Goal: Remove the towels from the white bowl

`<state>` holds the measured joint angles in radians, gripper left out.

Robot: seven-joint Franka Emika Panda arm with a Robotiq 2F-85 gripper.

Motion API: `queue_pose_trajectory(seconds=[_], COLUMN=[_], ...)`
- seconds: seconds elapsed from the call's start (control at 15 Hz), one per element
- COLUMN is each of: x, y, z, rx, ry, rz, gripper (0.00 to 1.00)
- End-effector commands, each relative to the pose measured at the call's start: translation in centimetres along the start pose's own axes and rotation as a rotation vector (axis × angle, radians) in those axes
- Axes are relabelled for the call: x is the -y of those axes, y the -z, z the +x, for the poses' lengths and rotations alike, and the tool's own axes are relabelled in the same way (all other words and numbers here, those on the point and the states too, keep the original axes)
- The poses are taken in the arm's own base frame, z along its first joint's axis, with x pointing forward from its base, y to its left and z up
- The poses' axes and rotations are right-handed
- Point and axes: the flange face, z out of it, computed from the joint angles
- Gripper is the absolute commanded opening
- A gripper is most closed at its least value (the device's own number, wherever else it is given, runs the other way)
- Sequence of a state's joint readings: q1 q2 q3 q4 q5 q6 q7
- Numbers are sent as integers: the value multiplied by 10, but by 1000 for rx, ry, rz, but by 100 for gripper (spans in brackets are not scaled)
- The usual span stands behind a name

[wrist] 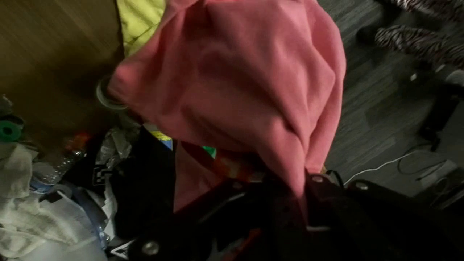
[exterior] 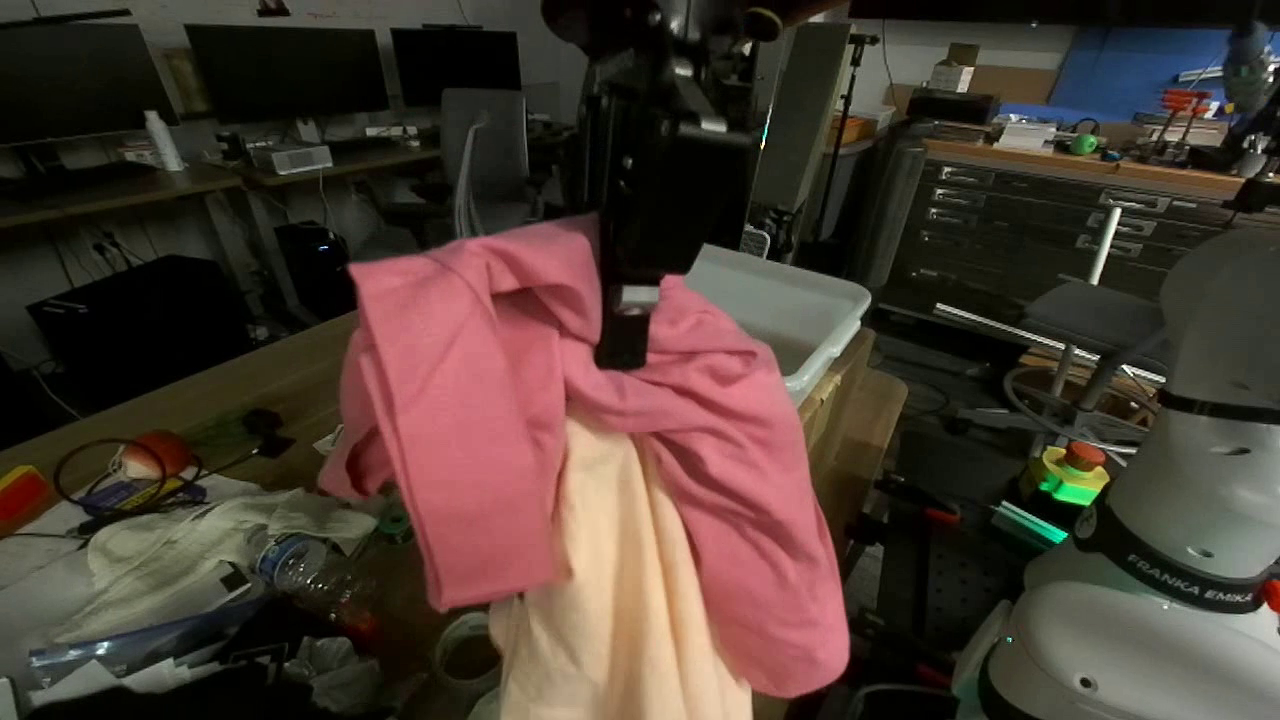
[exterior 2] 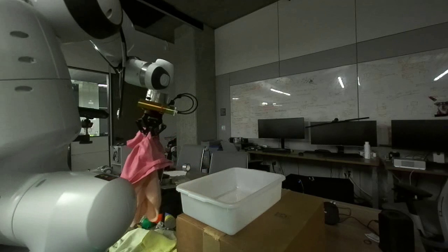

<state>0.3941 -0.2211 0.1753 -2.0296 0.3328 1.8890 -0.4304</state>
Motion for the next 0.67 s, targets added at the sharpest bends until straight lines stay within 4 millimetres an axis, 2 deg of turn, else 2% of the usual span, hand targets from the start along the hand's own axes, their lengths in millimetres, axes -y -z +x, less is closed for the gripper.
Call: queue_pose_trajectory(seconds=[0.0,0.13,0.2,0.33,0.6], x=[0,-3,-4,-10,-26], y=[7,6,6,6,13], z=[25,31,33,36,33], rx=[57,87,97,109,115], ry=[89,109,107,120,93], rz=[58,68,59,44,-15], gripper=[4,4,33,40,72])
